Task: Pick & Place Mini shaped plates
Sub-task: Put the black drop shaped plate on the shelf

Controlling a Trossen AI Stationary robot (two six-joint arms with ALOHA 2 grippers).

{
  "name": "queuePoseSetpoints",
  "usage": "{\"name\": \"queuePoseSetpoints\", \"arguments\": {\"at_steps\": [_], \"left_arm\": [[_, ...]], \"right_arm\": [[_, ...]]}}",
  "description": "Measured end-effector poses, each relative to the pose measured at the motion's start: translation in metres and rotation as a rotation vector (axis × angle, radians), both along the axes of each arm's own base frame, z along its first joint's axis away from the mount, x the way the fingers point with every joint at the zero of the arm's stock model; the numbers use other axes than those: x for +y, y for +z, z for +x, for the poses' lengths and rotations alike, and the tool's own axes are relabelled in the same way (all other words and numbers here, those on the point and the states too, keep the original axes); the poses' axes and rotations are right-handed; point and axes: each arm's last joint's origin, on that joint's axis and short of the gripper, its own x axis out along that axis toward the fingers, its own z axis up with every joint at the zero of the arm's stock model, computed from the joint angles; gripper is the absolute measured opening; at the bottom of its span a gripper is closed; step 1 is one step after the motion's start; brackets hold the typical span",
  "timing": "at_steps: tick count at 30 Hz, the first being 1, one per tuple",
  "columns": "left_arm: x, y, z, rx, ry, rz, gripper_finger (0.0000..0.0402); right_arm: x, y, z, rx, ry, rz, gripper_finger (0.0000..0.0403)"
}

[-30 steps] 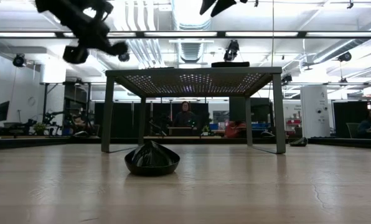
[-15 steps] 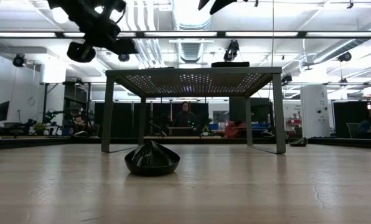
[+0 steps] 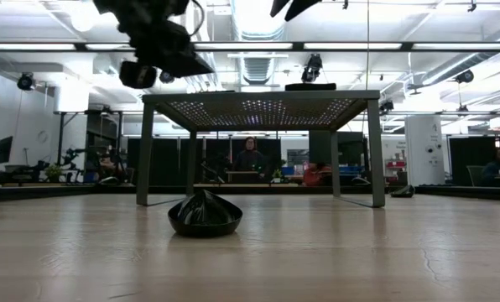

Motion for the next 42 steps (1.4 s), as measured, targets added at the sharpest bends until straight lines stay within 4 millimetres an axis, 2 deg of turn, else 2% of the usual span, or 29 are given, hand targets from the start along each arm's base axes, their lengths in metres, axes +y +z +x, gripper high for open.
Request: {"name": "queuePoseSetpoints", "arguments": {"at_steps": [9,17,24,33,39,42], "left_arm": [[0.008,0.025,0.033,0.005,-0.238,0.166,0.0],[0.012,0.021,0.067,0.078,-0.342,0.2,0.0],[0.008,0.023,0.089,0.086,-0.366,0.262,0.0],[0.009,0.013,0.109,0.127,-0.354,0.289,0.0],[-0.003,0.016,0.115,0.107,-0.387,0.338,0.0],[-0.003,0.013,0.115,0.131,-0.374,0.356,0.0]], "right_arm": [[0.002,-0.001,0.0,-0.008,-0.009,0.014,0.0224],[0.002,-0.001,0.0,-0.007,-0.01,0.016,0.0224],[0.006,0.004,-0.013,0.0,-0.02,0.034,0.0224],[0.01,0.025,-0.037,-0.072,-0.022,0.025,0.0224],[0.011,0.036,-0.052,-0.13,-0.036,0.031,0.0224],[0.011,0.038,-0.054,-0.149,-0.044,0.039,0.0224]]}}
